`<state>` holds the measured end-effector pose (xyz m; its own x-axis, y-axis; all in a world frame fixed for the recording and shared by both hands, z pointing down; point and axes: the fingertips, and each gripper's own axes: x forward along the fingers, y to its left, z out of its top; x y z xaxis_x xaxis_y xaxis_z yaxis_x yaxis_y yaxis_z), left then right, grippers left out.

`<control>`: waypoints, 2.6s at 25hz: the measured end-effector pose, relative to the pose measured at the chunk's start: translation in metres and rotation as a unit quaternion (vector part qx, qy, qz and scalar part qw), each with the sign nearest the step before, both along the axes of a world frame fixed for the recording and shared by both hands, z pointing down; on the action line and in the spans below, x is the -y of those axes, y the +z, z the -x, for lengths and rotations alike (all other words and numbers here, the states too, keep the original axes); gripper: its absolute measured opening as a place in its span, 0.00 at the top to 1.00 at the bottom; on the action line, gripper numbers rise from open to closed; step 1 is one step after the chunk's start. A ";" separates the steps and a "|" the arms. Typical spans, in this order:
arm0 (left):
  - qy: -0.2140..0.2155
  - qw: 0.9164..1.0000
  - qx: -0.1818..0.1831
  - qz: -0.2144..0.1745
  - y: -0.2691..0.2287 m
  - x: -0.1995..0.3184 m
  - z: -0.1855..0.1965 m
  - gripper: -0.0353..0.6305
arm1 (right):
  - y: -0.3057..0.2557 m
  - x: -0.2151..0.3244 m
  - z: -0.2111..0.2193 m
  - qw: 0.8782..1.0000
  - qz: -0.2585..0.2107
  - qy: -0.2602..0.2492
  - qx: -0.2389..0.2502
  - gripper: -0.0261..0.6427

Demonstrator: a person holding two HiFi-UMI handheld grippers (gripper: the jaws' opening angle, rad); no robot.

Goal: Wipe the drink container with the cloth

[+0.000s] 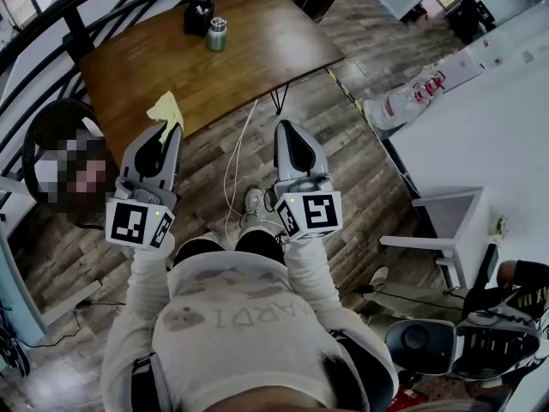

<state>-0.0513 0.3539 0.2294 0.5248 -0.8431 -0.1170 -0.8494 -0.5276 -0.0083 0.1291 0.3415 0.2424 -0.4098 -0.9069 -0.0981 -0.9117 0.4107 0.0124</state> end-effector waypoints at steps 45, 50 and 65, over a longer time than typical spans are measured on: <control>-0.152 0.988 0.001 0.015 0.005 0.254 -0.106 0.90 | -0.002 0.311 -0.067 0.981 0.000 -0.192 0.004 0.94; -0.155 0.988 -0.002 0.021 0.009 0.270 -0.095 0.90 | 0.005 0.325 -0.055 0.980 0.009 -0.196 0.003 0.94; -0.091 0.995 0.003 0.036 0.018 0.349 -0.033 0.90 | 0.015 0.385 0.007 0.989 0.036 -0.144 0.014 0.94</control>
